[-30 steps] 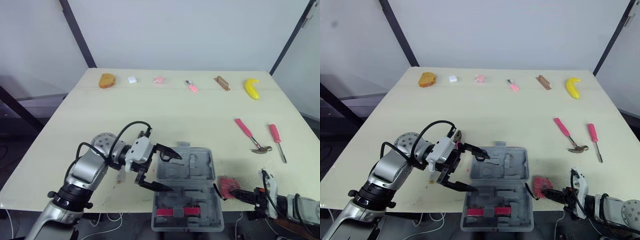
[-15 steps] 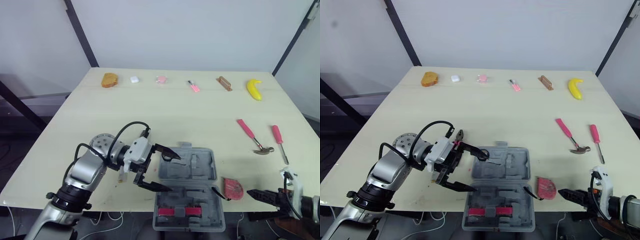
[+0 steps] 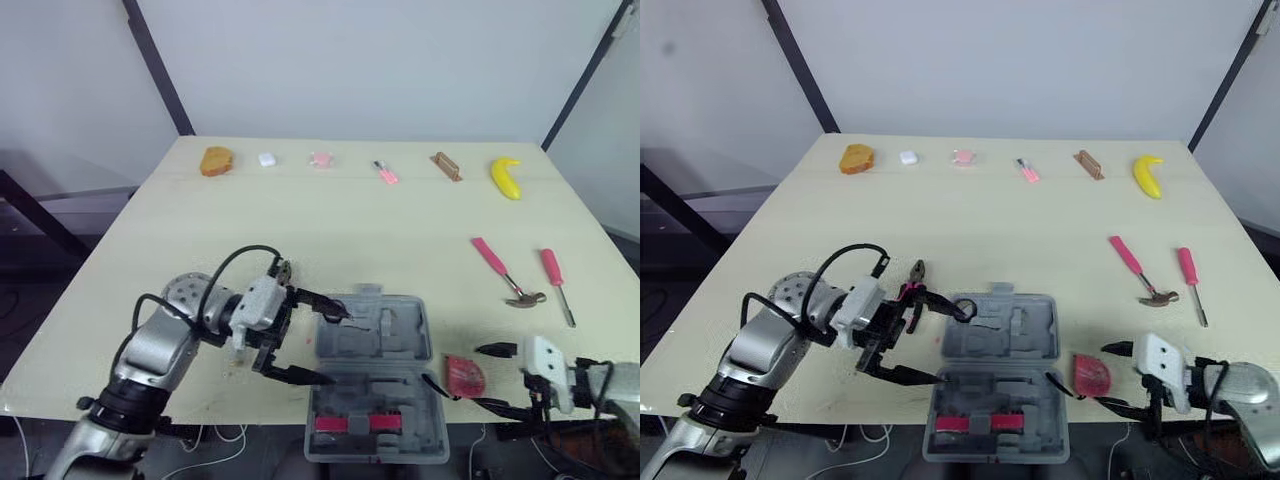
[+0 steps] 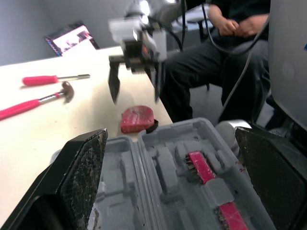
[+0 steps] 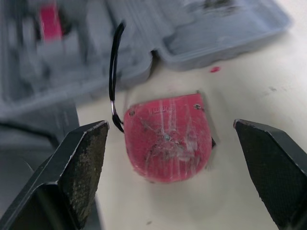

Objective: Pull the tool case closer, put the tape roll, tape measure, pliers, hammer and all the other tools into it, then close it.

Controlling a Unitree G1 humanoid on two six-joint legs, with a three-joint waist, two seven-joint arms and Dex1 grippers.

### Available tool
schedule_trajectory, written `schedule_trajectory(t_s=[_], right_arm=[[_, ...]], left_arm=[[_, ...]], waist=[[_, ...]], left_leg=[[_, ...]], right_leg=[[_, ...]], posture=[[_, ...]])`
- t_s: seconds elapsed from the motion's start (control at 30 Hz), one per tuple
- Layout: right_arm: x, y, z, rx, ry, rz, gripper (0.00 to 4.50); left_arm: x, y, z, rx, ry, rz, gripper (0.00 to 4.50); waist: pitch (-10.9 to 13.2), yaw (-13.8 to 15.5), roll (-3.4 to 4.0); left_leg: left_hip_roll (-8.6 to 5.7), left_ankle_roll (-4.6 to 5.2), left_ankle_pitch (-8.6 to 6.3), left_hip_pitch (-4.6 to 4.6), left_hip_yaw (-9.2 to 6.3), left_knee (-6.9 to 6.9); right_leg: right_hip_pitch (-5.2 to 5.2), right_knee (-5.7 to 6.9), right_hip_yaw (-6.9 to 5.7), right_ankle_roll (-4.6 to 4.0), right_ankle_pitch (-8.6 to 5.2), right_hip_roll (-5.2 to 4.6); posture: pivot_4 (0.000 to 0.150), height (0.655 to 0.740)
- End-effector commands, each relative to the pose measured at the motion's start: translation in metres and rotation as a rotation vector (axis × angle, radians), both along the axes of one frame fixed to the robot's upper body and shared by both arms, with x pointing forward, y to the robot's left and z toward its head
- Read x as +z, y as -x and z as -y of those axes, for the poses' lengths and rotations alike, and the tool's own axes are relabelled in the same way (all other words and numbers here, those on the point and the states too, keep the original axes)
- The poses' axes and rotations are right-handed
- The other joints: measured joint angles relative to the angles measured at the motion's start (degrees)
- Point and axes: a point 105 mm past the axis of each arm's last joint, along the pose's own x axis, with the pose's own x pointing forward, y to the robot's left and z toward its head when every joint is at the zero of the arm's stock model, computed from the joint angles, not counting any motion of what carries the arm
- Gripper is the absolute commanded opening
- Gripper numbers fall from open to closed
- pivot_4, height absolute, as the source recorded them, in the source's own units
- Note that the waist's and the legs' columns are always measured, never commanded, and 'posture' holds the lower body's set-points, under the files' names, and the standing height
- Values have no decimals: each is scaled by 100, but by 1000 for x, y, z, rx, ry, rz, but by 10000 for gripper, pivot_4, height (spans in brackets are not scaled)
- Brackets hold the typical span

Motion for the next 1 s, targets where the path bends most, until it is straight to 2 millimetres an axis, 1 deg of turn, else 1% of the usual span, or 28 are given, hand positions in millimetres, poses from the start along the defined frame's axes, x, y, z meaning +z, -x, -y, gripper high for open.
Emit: schedule_trajectory(t_s=[0.03, 0.13, 0.23, 0.53, 0.67, 0.83, 0.97, 1.0], right_arm=[[-6, -6, 3, 32, 38, 40, 44371], [-9, -6, 2, 47, 27, 32, 44371], [-13, -4, 2, 69, 32, 26, 44371], [-23, -10, -5, 70, -20, 55, 44371], [-31, -8, 0, 56, -13, 51, 44371], [-29, -10, 7, 31, -12, 66, 44371], [-28, -9, 7, 43, -8, 63, 44371], [-28, -9, 7, 44, -8, 65, 42031]], left_arm=[[11, 7, -11, -6, -6, 55, 45000], [11, 10, -19, 22, -14, 47, 45000], [12, 13, -23, 32, -17, 46, 45000], [13, 17, -18, 30, -1, 49, 45000], [12, 16, -19, 30, -2, 51, 45000], [14, 13, -20, 32, -1, 51, 45000], [13, 12, -18, 28, 3, 48, 45000], [13, 12, -17, 25, 2, 48, 45000]], waist=[[1, 0, 1], [3, 1, 6], [4, 9, 7], [5, 0, 10], [6, 4, 11], [5, 5, 11], [5, 11, 11], [5, 9, 11]], left_leg=[[0, 0, 0, 0, 1, 0], [0, 0, 0, 2, 3, 0], [1, 0, 0, 2, 3, 0], [1, 0, 0, 7, 7, 0], [1, 0, 0, 9, 11, 1], [1, 0, 0, 13, 11, 1], [1, 0, 0, 13, 11, 1], [1, 0, 0, 13, 12, 1]], right_leg=[[0, 0, 1, 0, 0, 0], [0, 1, 2, -1, 0, 0], [0, 2, 2, -1, 0, -1], [0, 7, 5, -2, 0, -1], [1, 7, 9, -2, 1, -1], [4, 8, 9, -2, 1, -1], [5, 8, 9, -2, 1, -1], [6, 8, 10, -2, 1, -1]], posture=[[1500, 7400], [1500, 7400], [1500, 7400], [1500, 7400], [1500, 7400], [1500, 7400], [1500, 7400], [1500, 7400]])
